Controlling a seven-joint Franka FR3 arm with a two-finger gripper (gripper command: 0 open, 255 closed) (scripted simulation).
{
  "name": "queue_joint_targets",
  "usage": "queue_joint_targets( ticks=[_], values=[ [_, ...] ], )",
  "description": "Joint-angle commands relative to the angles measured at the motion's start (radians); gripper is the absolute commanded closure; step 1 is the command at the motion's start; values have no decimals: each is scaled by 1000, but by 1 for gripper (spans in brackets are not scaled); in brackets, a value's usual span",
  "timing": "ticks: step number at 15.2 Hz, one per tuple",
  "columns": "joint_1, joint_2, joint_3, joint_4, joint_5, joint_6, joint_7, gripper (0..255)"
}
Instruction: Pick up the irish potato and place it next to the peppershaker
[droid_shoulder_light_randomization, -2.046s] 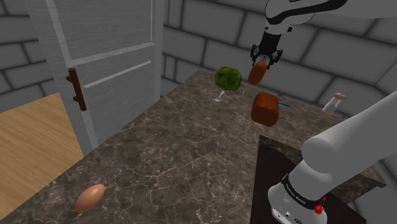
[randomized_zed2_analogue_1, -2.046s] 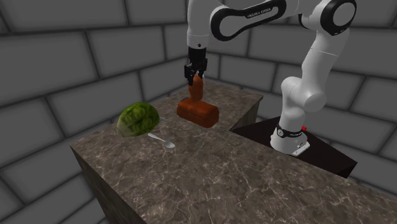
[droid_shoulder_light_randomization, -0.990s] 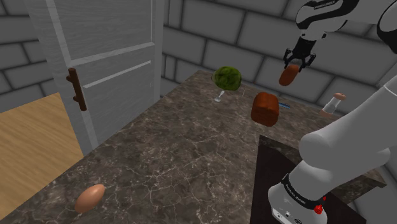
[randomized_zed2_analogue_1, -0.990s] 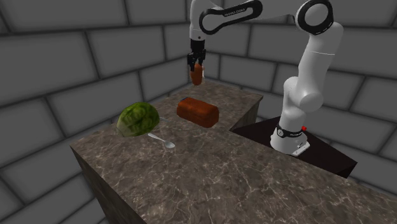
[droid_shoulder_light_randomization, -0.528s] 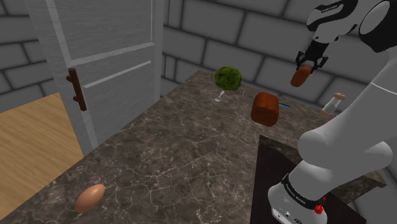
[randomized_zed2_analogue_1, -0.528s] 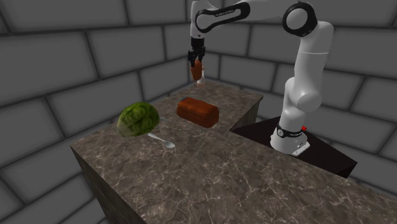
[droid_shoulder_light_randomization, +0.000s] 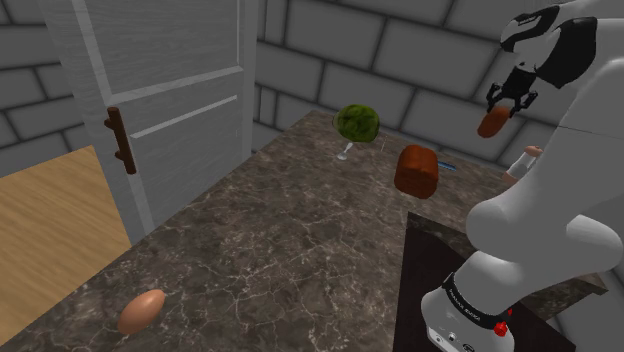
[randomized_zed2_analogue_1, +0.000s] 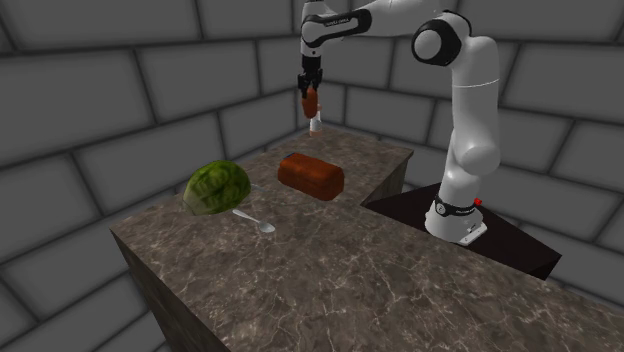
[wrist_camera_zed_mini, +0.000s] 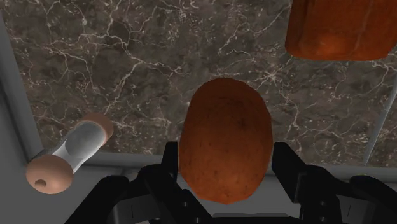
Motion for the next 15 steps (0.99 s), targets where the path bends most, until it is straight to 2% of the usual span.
queue_joint_targets(
  ticks=[1, 8, 15],
  values=[
    [-43, 70, -9, 87, 37, -22, -51, 255],
    [-226, 338, -5, 486, 155, -162, -171, 255],
    [-201, 312, -6, 346, 147, -51, -175, 255]
  ],
)
